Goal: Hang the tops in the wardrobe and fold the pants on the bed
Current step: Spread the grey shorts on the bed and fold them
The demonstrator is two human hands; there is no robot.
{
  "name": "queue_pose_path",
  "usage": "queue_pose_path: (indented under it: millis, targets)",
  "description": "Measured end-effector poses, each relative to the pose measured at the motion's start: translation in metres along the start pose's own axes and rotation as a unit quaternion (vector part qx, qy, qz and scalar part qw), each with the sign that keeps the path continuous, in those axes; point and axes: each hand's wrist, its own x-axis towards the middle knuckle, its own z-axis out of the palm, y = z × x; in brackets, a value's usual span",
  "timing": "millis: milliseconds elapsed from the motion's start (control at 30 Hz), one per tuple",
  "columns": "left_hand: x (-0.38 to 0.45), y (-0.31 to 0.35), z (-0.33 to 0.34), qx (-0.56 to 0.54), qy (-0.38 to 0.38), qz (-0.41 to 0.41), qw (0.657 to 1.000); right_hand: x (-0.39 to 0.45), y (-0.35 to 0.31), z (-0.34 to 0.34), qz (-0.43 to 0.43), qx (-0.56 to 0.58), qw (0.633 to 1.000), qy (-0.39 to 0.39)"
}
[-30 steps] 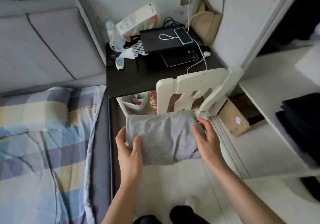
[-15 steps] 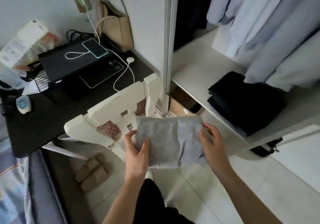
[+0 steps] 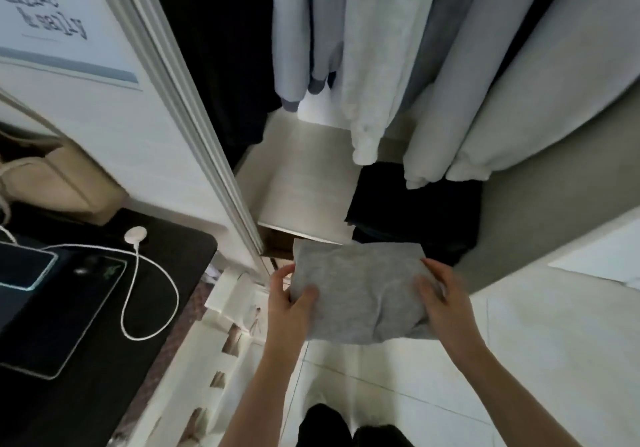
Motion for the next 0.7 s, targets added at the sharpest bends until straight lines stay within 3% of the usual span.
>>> queue_pose_path:
  millis: [233, 367, 467, 600, 700]
  targets:
    - [0.081, 0.013, 0.068, 0.034, -0.092, -0.012, 0.995, 0.047, 0.008, -0.021, 0.054, -0.031, 0.987, 0.146]
    - [0.151, 0.054, 0.131, -0.012, -0.159, 0.053, 0.986, 0.115, -0.014, -0.04, -0.014, 0.016, 0.968, 0.25]
    - [0.214, 0.06, 0.18, 0.06, -0.131, 0.079, 0.986, 0.173, -0.006, -0.043, -0.04, 0.007, 0.945, 0.323]
    - [0.265, 0.023, 0.216, 0.238, -0.102, 0.026, 0.966, 0.232, 0.045, -0.022, 0.146, -0.137, 0.954, 0.224]
    - [0.273, -0.004, 0.214, 0.276, -0.132, 0.065, 0.95, 0.226, 0.067, -0.014, 0.1, -0.175, 0.956, 0.213]
